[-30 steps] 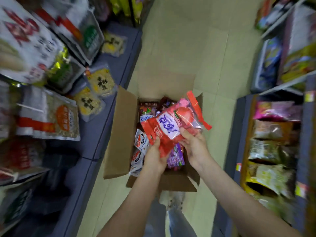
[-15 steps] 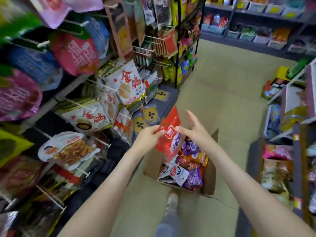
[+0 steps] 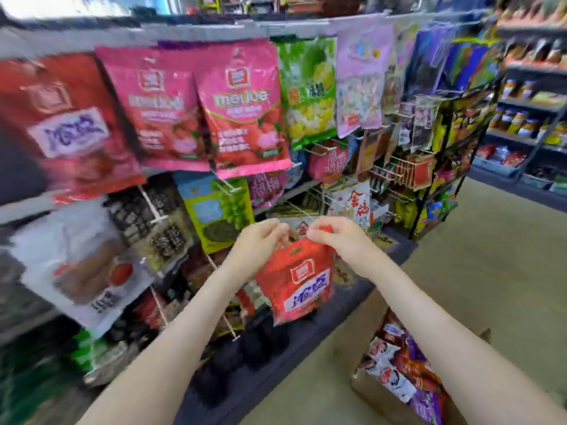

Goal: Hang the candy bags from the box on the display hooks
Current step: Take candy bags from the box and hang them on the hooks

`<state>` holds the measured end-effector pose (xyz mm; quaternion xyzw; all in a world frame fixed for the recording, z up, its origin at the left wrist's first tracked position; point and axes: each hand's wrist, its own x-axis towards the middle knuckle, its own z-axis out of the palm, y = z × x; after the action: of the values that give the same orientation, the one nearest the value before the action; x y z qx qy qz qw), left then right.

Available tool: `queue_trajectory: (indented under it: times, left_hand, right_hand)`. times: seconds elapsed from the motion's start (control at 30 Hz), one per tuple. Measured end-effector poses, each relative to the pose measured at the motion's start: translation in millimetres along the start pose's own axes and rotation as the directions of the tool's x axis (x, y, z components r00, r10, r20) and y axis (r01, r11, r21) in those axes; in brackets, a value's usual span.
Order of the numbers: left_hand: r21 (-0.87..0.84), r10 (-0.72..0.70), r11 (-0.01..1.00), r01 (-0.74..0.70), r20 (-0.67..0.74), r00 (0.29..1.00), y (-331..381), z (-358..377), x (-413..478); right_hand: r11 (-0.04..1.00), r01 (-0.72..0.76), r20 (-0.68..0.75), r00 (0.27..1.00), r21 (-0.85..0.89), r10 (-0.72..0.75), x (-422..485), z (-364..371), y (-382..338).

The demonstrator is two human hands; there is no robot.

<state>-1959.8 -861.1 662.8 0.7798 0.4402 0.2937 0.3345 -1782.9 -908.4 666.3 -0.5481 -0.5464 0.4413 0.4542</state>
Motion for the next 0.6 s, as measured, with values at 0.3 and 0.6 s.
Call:
queue_trajectory:
  times: [0.3, 0.6]
  left_hand:
    - [0.226, 0.213, 0.959, -0.172, -0.171, 0.962, -3, -192, -59]
    - [0.433, 0.355, 0.884, -0.174, -0.383, 0.853, -2, -310, -88]
  right_hand:
    - [0.943, 0.325, -0.022, 0.946, 0.077, -0.324, 38, 146, -120]
    - [0.845, 0.504, 0.054, 0.853, 0.177, -0.520, 64, 234, -208]
